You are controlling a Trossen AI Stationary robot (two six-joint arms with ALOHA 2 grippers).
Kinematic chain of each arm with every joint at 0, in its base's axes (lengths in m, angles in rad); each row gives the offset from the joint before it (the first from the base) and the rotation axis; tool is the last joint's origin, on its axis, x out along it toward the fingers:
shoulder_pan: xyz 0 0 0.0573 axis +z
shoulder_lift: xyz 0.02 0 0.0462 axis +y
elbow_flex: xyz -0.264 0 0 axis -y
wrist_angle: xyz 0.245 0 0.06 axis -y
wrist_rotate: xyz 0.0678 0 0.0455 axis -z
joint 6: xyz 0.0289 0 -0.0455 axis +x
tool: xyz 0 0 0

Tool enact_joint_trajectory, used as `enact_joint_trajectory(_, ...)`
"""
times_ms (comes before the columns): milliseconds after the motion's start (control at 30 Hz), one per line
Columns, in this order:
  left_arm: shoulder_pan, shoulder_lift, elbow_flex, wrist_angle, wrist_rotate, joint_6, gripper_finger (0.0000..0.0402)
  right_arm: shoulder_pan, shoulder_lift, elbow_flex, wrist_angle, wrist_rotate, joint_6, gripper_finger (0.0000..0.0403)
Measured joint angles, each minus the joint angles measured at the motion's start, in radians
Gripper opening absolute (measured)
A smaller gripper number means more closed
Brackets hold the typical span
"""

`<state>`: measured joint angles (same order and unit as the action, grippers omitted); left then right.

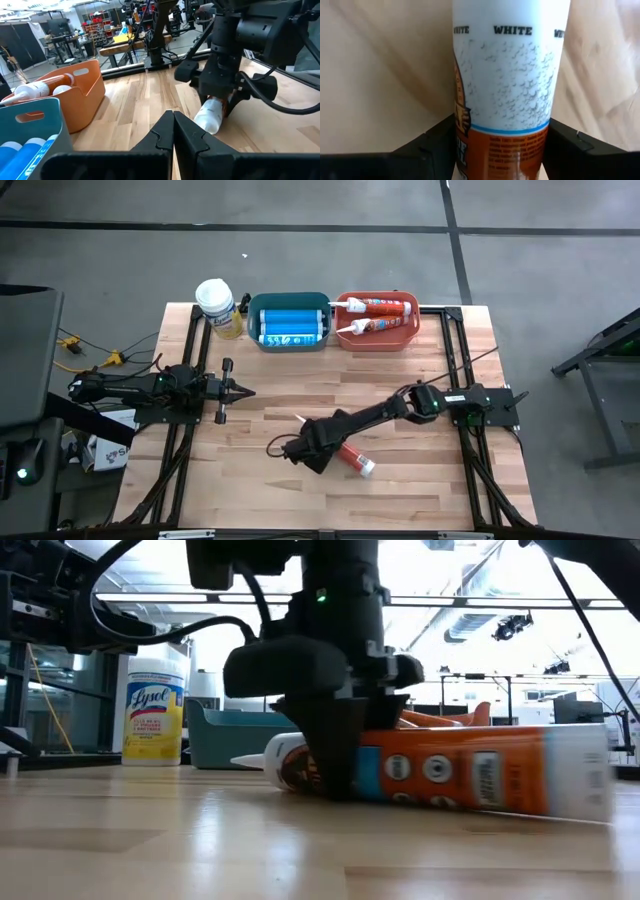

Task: Pick & place silicon tubes, Sealant and Lysol wipes
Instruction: Put the orange sealant into the orange bin

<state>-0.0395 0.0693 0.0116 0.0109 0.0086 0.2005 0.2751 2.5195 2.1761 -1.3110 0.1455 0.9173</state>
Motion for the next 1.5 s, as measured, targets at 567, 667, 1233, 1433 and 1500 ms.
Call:
enact_joint_trajectory(567, 0.000, 0.000, 0.000, 0.000, 0.000, 0.000, 0.0000, -0.002, -0.032, -0.001, 0.031, 0.037, 0.024, 0.0212)
enact_joint_trajectory(667, 0.000, 0.000, 0.000, 0.000, 0.000, 0.000, 0.0000, -0.002, -0.034, -0.001, 0.029, 0.051, 0.020, 0.0208)
enact_joint_trajectory(1233, 0.000, 0.000, 0.000, 0.000, 0.000, 0.000, 0.0000, 0.007, -0.176, -0.001, 0.019, 0.348, 0.024, 0.0207)
enact_joint_trajectory(1433, 0.000, 0.000, 0.000, 0.000, 0.000, 0.000, 0.0000, 0.006, -0.244, 0.000, -0.088, 0.446, 0.024, 0.0206)
enact_joint_trajectory(1500, 0.000, 0.000, 0.000, 0.000, 0.000, 0.000, 0.0000, 0.006, -0.268, 0.000, -0.139, 0.485, 0.024, 0.0206)
